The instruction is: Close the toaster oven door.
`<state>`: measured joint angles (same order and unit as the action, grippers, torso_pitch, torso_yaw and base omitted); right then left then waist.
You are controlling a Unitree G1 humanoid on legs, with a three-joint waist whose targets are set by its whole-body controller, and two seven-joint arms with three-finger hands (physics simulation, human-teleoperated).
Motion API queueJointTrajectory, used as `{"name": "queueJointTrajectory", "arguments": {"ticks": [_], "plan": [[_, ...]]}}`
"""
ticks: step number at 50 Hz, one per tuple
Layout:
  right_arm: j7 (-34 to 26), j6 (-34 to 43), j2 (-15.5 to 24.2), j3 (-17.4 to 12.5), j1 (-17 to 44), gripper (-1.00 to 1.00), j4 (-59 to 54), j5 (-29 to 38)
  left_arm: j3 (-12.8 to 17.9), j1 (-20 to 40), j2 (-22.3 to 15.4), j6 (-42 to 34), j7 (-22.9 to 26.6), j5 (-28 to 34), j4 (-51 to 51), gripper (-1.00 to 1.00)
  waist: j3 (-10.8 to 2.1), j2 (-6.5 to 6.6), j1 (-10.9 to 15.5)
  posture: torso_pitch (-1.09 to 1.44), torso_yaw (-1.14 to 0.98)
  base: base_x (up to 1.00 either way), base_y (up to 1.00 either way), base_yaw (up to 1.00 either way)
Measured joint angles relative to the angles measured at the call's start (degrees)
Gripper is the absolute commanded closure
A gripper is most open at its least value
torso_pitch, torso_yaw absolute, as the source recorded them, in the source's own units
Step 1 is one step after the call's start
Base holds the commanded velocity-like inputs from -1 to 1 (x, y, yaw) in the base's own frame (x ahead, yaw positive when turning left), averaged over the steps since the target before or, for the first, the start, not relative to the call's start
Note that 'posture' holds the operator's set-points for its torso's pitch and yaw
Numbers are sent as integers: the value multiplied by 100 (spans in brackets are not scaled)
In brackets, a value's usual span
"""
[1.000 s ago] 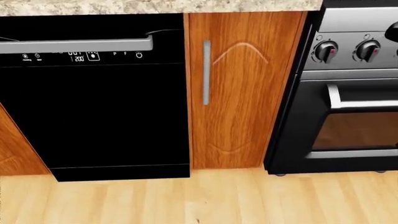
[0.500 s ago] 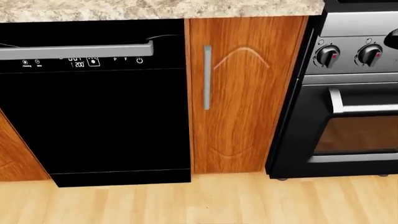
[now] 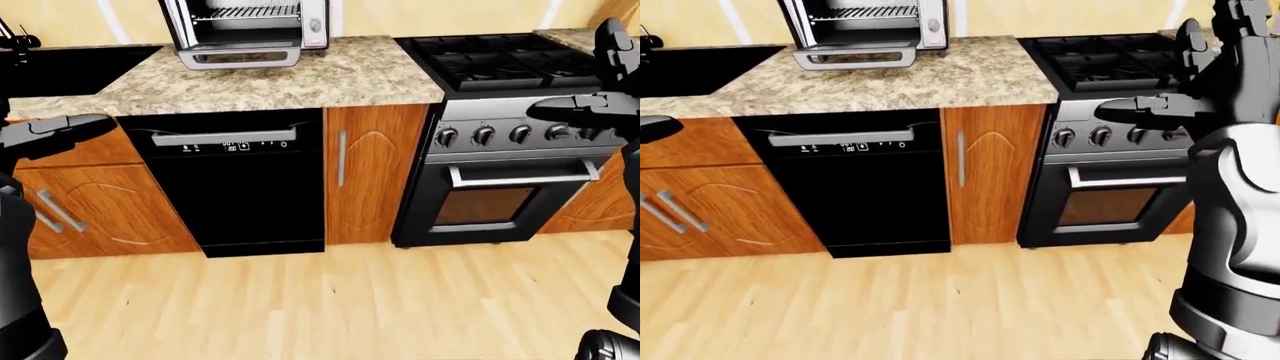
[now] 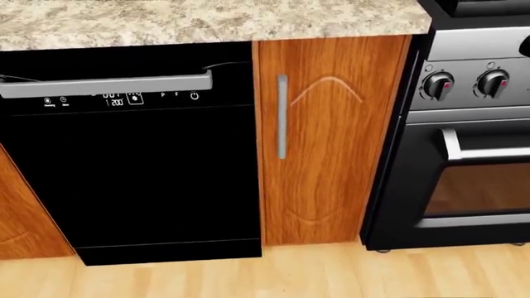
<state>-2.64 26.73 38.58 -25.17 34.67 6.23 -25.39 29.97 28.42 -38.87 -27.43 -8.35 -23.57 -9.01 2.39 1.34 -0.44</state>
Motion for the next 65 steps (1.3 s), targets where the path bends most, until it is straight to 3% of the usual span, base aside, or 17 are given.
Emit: {"name": "queueJointTrajectory", "arguments": {"ticks": [4, 10, 13, 17, 20, 21, 25, 34, 36, 38, 41, 43, 47, 50, 55, 63, 65], "plan": [[-21, -4, -35, 25, -26, -100, 20, 11, 4, -38, 23, 22, 1, 25, 9, -100, 25, -42, 2, 0, 0, 2, 21, 0], [-74, 4, -66, 77, -44, -100, 2, 20, 2, -58, 47, -1, 6, 86, 65, -100, 93, -265, -13, 0, 0, 1, 21, 0], [-44, 31, -44, -7, -60, -100, -33, 42, -73, -45, 73, -20, 40, 69, 22, -100, 67, -99, -62, 0, 0, 1, 21, 0], [-33, 40, -44, -19, -82, -100, -60, 82, -112, -16, 62, 2, 83, 61, -7, -100, 2, -28, -59, 0, 0, 3, 19, 0], [-65, -6, -32, -3, -27, -100, 20, 83, -44, -10, 32, 24, 77, 81, -27, -100, 14, 247, -33, 0, 0, 4, 19, 0], [-75, -32, -80, 13, -41, -100, 84, 75, 5, -32, 23, 37, 68, 93, -13, -100, 60, 173, 18, 0, 0, 3, 18, 0], [-139, 9, -122, 134, -100, -100, 32, 38, 57, -67, 35, -18, 14, 136, 81, -100, 29, 155, 66, 0, 0, 4, 19, 0], [-117, 0, -88, 46, -57, -100, 87, 47, -10, -8, 26, -8, 34, 133, 28, -100, 15, -292, 60, 0, 0, 4, 12, 0], [-117, 0, -83, 49, -57, -100, 98, 44, -7, 15, 5, -26, 35, 129, 23, -100, -12, -452, 65, 0, 0, 6, 5, 0], [-110, -19, -93, 5, -115, -100, 78, 59, -46, -8, 65, -11, 44, 124, -22, -100, 39, -334, 2, 0, 0, 12, 5, 0], [-95, 19, -112, -33, -197, -100, -3, 87, -118, -25, 74, -57, 74, 96, -1, -100, 49, -351, -7, 0, 0, 16, 5, 0], [-90, 41, -96, -28, -170, -100, 17, 95, -95, -15, 59, -66, 77, 96, -4, -100, 44, -277, 11, 0, 0, 17, 5, 0], [-107, -10, -72, -53, -132, -100, 113, 82, -32, 22, 22, -21, 66, 103, -110, -100, 87, 1, -6, 0, 0, 17, 6, 0], [-114, -19, -70, -33, -97, -100, 101, 82, -33, 52, -10, 8, 66, 110, -113, -100, 22, 321, -28, 0, 0, 17, 6, 0], [-181, 38, -154, 119, -179, -100, 56, 54, 44, -44, 10, -56, 29, 141, 35, -100, 72, 172, 72, 0, 0, 18, 7, 0], [-157, -4, -54, 5, -72, -100, 181, 48, 42, 41, -48, -12, 54, 145, -52, -100, 24, -449, 123, 0, 0, 18, 7, 0], [-153, -19, -53, -53, -121, -100, 163, 51, -35, 8, 17, -10, 69, 132, -59, -100, 71, -326, 48, 0, 0, 20, 7, 0]]}}
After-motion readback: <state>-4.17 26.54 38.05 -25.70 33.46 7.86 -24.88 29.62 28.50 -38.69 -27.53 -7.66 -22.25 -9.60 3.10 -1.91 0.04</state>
